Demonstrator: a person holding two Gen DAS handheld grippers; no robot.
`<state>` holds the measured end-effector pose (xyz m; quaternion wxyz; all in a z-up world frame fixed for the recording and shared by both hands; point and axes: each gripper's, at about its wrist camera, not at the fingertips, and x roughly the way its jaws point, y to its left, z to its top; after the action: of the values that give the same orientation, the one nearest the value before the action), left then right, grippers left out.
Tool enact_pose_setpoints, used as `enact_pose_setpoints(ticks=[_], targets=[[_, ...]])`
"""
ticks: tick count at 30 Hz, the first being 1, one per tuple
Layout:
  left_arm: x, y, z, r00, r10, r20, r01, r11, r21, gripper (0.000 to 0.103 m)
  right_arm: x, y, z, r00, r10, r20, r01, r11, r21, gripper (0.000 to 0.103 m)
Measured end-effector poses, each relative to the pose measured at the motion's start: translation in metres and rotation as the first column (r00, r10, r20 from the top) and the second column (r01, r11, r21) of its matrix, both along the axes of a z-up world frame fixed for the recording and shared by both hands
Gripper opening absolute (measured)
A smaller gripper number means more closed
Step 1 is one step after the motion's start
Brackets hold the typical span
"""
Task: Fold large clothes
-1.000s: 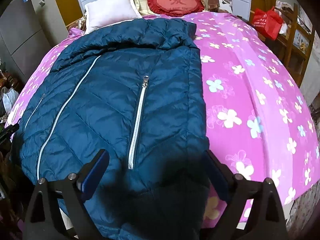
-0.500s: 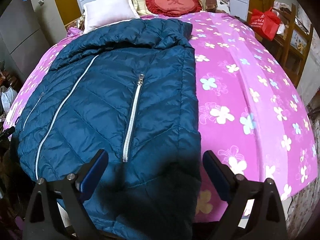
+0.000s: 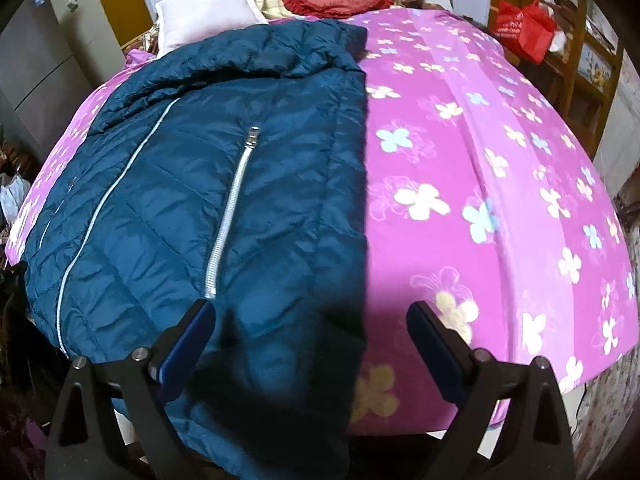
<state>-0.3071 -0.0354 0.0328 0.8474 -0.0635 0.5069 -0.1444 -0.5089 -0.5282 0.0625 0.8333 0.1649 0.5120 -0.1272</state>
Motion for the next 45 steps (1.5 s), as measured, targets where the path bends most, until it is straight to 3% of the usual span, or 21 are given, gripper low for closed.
enact_pose_setpoints(ticks=[8,12,16,20,26,32,33,34,37,42,45], targets=[[-0.002,-0.013,-0.003,1.0,-0.019,0.013,0.019,0.998,0.058,0.045,-0.01,-0.004,-0.019,1.0,0.004,-0.017,-0.002,0.997,0.076,0.099],[-0.002,-0.017,-0.003,0.999,-0.04,0.002,0.04,0.998,0.052,0.045,-0.013,0.007,-0.024,0.998,0.048,0.035,-0.054,0.983,0.175,0.099],[-0.002,-0.021,-0.003,0.999,-0.051,0.011,0.049,0.995,0.086,0.045,-0.014,0.02,-0.023,0.993,0.093,0.078,-0.105,0.981,0.165,0.099],[-0.003,-0.023,-0.003,0.999,-0.047,0.019,0.045,0.994,0.098,0.045,-0.012,0.025,-0.02,0.986,0.115,0.121,-0.139,0.966,0.218,0.089],[-0.004,-0.025,-0.004,0.998,-0.049,0.031,0.046,0.992,0.114,0.048,-0.006,0.04,-0.022,0.978,0.183,0.098,-0.197,0.967,0.158,0.089],[-0.007,-0.028,-0.005,0.997,-0.058,0.041,0.052,0.99,0.129,0.049,-0.007,0.039,-0.022,0.977,0.185,0.108,-0.201,0.966,0.164,0.089],[-0.008,-0.029,-0.005,0.997,-0.065,0.037,0.059,0.989,0.133,0.049,-0.007,0.041,-0.022,0.976,0.19,0.104,-0.204,0.969,0.14,0.076],[-0.008,-0.029,-0.005,0.997,-0.071,0.037,0.066,0.989,0.133,0.044,-0.008,0.043,-0.021,0.975,0.195,0.103,-0.207,0.972,0.114,0.052],[-0.012,-0.032,-0.002,0.995,-0.092,0.037,0.087,0.989,0.12,0.023,-0.008,0.049,-0.015,0.971,0.207,0.121,-0.216,0.974,0.063,0.035],[-0.016,-0.036,0.007,0.994,-0.092,0.061,0.084,0.988,0.132,0.002,-0.009,0.051,-0.004,0.961,0.231,0.151,-0.239,0.97,0.036,0.025],[-0.019,-0.035,0.02,0.992,-0.101,0.08,0.093,0.99,0.107,0.0,-0.011,0.047,0.003,0.956,0.226,0.189,-0.239,0.97,0.053,0.022]])
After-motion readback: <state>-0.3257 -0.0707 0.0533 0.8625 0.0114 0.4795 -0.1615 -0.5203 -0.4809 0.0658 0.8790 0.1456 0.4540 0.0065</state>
